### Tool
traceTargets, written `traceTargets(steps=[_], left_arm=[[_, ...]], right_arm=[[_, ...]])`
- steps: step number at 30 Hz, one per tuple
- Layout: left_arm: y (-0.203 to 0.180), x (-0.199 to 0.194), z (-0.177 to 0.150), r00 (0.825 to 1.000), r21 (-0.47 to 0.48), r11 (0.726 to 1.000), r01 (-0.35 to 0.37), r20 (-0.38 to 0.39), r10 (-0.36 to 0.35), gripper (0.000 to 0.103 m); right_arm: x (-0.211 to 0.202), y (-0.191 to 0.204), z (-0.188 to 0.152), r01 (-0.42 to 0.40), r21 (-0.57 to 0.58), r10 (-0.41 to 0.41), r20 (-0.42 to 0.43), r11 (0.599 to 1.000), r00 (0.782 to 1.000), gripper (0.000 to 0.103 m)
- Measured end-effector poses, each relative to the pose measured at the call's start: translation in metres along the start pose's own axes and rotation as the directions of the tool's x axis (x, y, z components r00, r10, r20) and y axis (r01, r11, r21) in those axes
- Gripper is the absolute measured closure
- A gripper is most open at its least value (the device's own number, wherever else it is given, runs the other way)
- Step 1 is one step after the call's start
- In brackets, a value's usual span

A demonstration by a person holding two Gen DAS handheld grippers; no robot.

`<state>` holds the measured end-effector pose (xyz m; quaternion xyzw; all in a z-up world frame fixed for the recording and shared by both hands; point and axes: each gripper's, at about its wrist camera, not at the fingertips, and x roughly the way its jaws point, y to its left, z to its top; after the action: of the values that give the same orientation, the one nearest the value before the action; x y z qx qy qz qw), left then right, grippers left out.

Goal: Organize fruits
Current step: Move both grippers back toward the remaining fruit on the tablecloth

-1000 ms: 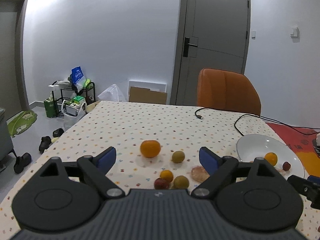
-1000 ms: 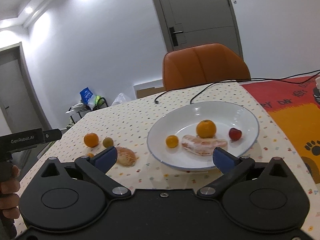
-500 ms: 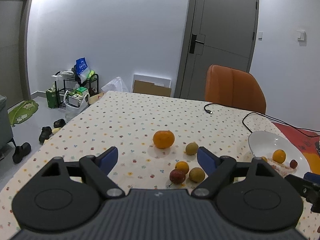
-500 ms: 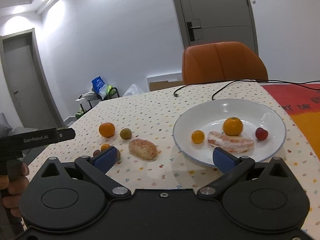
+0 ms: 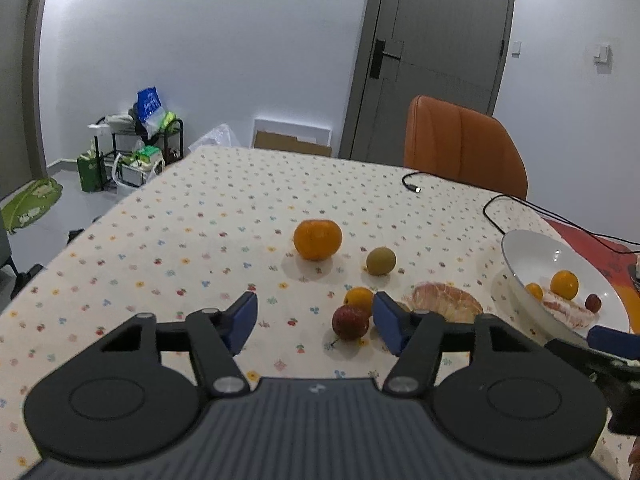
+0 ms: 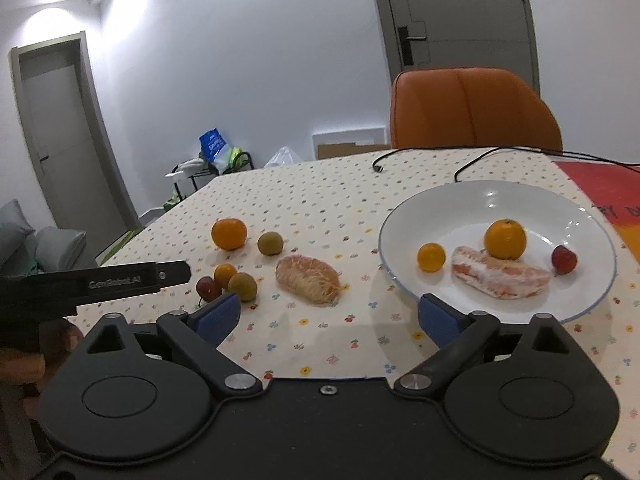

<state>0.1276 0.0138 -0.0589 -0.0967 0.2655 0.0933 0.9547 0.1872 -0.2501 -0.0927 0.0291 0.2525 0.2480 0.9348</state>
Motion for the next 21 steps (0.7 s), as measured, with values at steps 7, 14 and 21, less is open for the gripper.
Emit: traceTargets(steps=[7, 14, 21], left_arm=[[-0.004, 0.01, -0.003, 1.0, 0.01, 1.0, 0.011, -0.018, -0.011, 0.043], [-0.008, 0.022, -0.006, 0.999, 0.013, 1.0, 0.025, -0.046, -0.025, 0.049], [-0.008, 0.037, -0.007, 0.996, -0.006, 0.999, 0.041, -0.076, -0.041, 0.067]], right_arm=[[0.008, 0.002, -0.002, -0.006, -0.004, 0.006, -0.017, 1.0, 1.0, 0.011], [0.016, 0.002, 0.0, -0.006, -0.004, 0.006, -0.033, 1.0, 0.999, 0.017], [0.023, 0.003, 0.002, -0.002, -0.005, 0.002, -0.046, 1.0, 0.999, 0.023]])
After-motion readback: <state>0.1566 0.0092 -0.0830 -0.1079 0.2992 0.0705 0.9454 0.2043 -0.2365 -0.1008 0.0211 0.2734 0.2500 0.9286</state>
